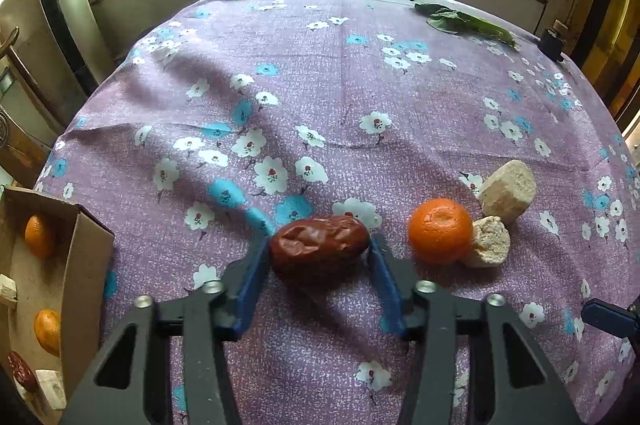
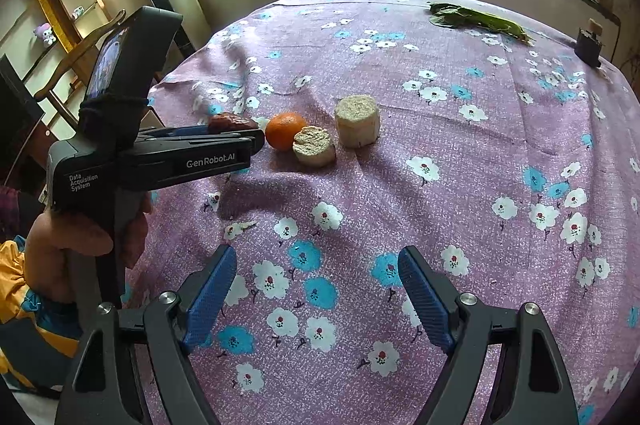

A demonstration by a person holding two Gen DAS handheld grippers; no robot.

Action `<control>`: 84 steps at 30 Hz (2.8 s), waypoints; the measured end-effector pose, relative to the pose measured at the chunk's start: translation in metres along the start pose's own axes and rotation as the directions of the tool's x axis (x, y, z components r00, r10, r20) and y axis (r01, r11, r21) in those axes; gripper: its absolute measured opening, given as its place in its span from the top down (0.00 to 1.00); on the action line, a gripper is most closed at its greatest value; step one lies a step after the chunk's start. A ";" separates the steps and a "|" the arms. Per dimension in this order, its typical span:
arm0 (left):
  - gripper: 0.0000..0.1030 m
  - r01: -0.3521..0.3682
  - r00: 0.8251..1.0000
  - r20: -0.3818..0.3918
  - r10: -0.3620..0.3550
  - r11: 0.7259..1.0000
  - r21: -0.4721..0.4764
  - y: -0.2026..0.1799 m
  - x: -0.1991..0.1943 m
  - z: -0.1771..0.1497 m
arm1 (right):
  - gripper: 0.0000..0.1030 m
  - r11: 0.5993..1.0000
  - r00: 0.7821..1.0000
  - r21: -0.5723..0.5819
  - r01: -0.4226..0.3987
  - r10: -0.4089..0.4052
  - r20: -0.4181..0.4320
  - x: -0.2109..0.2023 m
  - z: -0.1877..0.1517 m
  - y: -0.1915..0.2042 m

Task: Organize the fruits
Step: 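Grasp the red date on the tablecloth with the left tool, then lift the red date with the left tool while the right tool grips a round yam slice, then carry the red date and the yam slice over the cardboard box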

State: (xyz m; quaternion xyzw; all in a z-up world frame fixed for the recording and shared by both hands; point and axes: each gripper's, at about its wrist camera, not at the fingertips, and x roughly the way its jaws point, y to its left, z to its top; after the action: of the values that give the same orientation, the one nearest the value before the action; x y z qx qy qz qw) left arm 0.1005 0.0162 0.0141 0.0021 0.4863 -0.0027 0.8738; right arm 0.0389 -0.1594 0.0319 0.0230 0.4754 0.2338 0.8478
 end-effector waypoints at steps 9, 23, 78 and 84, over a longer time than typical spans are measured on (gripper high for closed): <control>0.55 0.052 0.998 0.047 -0.050 0.997 -0.056 0.015 -0.033 -0.009 | 0.17 0.997 0.999 -0.053 0.047 -0.047 0.004 0.020 0.021 0.012; 0.55 0.073 0.996 0.061 -0.069 0.995 -0.075 0.034 -0.062 -0.028 | 0.56 0.982 0.991 -0.164 0.091 -0.105 -0.081 0.071 0.065 0.016; 0.55 -0.036 0.986 0.155 0.057 0.990 -0.134 0.101 -0.136 -0.106 | 0.68 0.968 0.991 -0.244 -0.058 0.084 0.100 -0.001 -0.003 0.126; 0.55 -0.070 0.982 0.163 0.099 0.983 -0.172 0.127 -0.145 -0.115 | 0.68 0.950 0.989 -0.297 -0.094 0.123 0.079 0.005 -0.003 0.160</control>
State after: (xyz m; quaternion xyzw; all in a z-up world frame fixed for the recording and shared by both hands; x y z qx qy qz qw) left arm -0.0726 0.1444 0.0772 -0.0499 0.4078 0.0747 0.9086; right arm -0.0206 -0.0157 0.0679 -0.0654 0.3921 0.3464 0.8497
